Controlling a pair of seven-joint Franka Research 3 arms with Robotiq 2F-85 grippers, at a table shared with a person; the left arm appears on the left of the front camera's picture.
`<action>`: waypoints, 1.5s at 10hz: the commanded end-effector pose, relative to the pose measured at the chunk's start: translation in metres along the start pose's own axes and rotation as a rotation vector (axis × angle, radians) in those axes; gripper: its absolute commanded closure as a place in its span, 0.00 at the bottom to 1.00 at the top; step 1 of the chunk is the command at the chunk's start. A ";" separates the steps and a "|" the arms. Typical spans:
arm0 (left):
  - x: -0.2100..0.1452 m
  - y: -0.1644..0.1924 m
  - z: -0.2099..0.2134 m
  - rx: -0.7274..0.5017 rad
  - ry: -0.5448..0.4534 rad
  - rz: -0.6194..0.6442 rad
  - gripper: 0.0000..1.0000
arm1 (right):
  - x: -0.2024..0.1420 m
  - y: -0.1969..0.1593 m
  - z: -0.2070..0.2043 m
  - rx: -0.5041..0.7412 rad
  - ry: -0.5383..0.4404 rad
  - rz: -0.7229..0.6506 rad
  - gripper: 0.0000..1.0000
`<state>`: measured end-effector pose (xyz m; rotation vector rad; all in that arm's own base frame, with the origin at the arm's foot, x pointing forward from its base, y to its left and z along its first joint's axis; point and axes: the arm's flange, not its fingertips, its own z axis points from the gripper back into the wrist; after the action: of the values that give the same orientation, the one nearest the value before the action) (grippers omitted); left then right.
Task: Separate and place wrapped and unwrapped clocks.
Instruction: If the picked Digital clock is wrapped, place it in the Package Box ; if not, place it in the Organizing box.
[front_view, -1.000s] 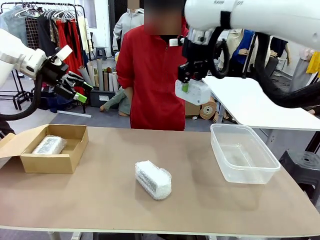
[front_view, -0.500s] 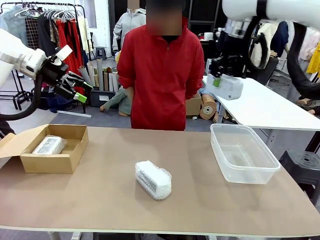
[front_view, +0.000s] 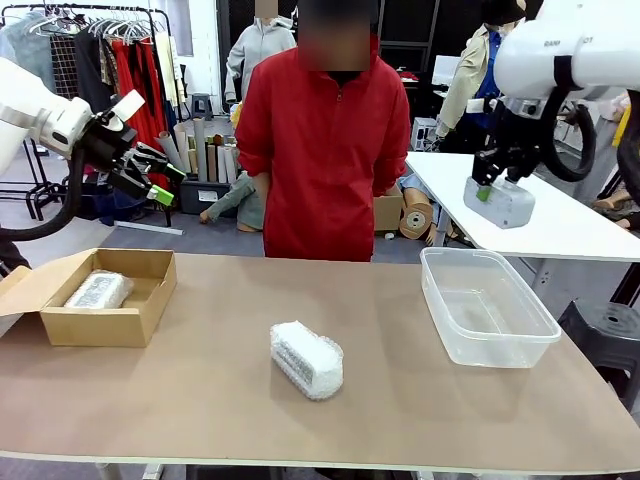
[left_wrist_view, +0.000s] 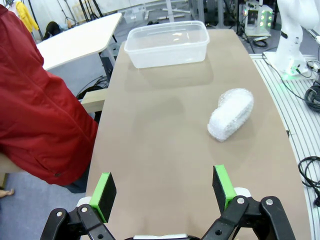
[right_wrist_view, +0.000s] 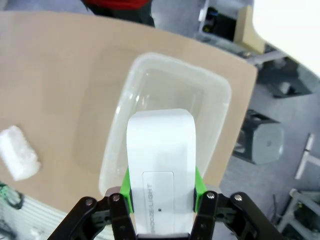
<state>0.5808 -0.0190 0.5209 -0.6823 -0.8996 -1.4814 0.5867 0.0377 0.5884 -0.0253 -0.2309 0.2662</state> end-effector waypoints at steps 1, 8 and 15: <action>0.001 0.000 0.002 0.003 -0.001 -0.005 0.00 | -0.020 -0.006 0.001 -0.015 -0.014 -0.001 1.00; 0.001 0.000 0.002 0.003 -0.001 -0.005 0.00 | -0.012 -0.008 -0.004 -0.003 0.011 -0.018 1.00; 0.001 0.000 0.002 0.003 -0.001 -0.005 0.00 | -0.010 -0.018 -0.016 -0.013 0.017 -0.043 1.00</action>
<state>0.5808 -0.0190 0.5209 -0.6823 -0.8996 -1.4814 0.5800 0.0255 0.5752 -0.0239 -0.2050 0.2433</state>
